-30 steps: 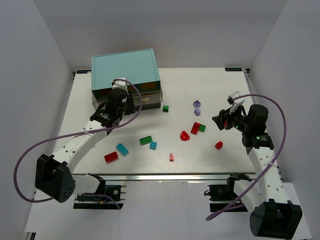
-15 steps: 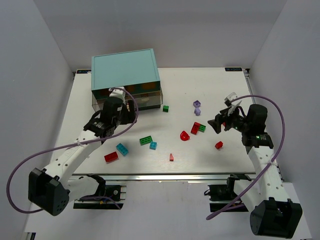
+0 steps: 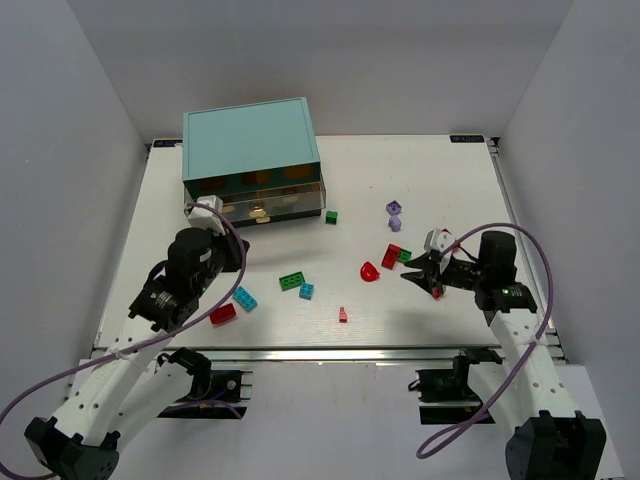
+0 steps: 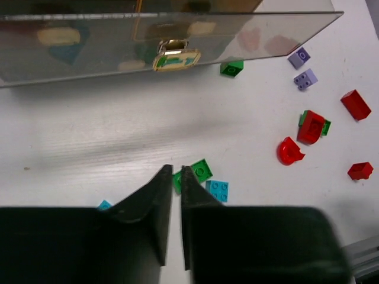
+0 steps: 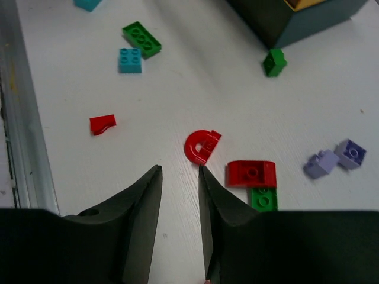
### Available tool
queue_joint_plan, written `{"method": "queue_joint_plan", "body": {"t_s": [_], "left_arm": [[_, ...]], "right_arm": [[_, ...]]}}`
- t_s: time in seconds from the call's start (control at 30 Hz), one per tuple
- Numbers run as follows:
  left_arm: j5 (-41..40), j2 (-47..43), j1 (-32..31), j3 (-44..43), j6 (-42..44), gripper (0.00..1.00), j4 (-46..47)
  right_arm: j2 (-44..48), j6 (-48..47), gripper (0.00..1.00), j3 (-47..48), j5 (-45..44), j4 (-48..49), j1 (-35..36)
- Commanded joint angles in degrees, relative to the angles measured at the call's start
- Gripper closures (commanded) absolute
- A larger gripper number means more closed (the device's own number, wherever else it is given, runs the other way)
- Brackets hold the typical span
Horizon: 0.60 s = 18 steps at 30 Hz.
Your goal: Sort the legos into containers by color
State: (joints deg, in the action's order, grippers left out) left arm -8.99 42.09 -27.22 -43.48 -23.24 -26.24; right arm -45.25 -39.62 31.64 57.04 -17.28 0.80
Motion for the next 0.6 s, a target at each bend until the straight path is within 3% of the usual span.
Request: {"method": "queue_joint_plan", "body": {"t_s": [0.0,0.1,0.23,0.37,0.4,0.57], "left_arm": [[0.1,-0.6,0.5,-0.2,-6.8,0.74,-5.3],[0.5,-0.4,0.0,1.5,-17.0,0.55,-9.4],[1.5,-0.3,0.0,5.2,-26.7,0.42,-11.6],[-6.3,-0.8,0.0,6.5,-37.6,0.3,-16.8],[-7.2,-0.9,0.0,6.7,-39.2,0.22,-17.6],[-9.5,-0.4,0.0,7.3,-49.8,0.18,-22.2]], "right_arm": [[1.4,-5.0,0.61,-1.1,4.5,1.2,2.8],[-0.1,-3.1,0.48,-0.2,0.5,2.2,5.0],[-1.6,-0.3,0.42,1.1,-5.6,3.9,6.5],[-3.0,7.4,0.38,2.6,-17.7,8.2,7.1],[-4.3,9.2,0.38,3.2,-19.9,8.8,7.2],[-8.3,12.5,0.34,6.9,-26.3,6.3,7.7]]}}
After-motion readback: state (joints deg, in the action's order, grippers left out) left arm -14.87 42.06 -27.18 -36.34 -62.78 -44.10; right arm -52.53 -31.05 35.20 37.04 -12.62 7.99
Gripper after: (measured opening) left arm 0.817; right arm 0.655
